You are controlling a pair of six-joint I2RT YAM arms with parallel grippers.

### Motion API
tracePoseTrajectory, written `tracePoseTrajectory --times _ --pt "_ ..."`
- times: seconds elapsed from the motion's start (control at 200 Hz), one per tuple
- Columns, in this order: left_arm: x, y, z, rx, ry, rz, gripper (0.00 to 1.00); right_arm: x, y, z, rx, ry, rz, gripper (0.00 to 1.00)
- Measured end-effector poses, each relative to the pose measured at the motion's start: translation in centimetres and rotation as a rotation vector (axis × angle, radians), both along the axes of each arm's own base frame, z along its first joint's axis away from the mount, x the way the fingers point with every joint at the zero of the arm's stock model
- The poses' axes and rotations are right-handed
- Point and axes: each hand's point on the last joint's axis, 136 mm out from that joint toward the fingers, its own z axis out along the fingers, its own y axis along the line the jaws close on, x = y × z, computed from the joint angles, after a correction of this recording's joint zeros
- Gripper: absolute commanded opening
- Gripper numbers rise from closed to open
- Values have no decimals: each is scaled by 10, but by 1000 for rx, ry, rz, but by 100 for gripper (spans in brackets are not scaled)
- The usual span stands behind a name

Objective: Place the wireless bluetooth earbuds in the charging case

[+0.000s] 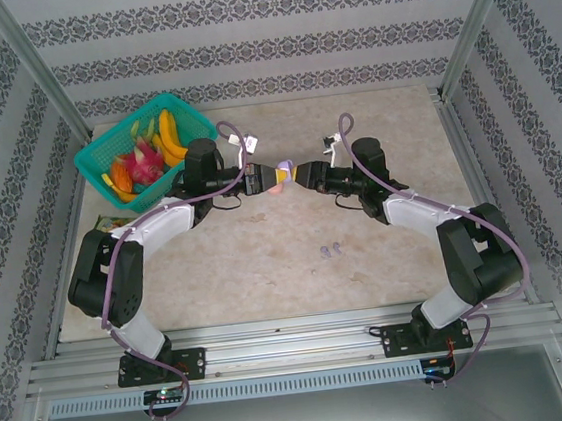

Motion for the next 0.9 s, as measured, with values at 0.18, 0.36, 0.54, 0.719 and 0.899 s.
tracePoseTrajectory --times 0.18,0.36,0.54,0.719,0.899 --pt "1 0 0 0 4 5 6 2 1 1 0 -2 1 36" --pt "3 1 -1 4 2 19 6 6 2 3 -4 -3 3 31" --pt "4 1 -1 6 1 23 6 6 2 3 -8 -6 5 27" --pt "4 1 -2 6 2 24 8 7 3 5 -11 -7 6 21" --pt "5 1 -5 9 8 24 13 7 3 3 -21 -1 10 15"
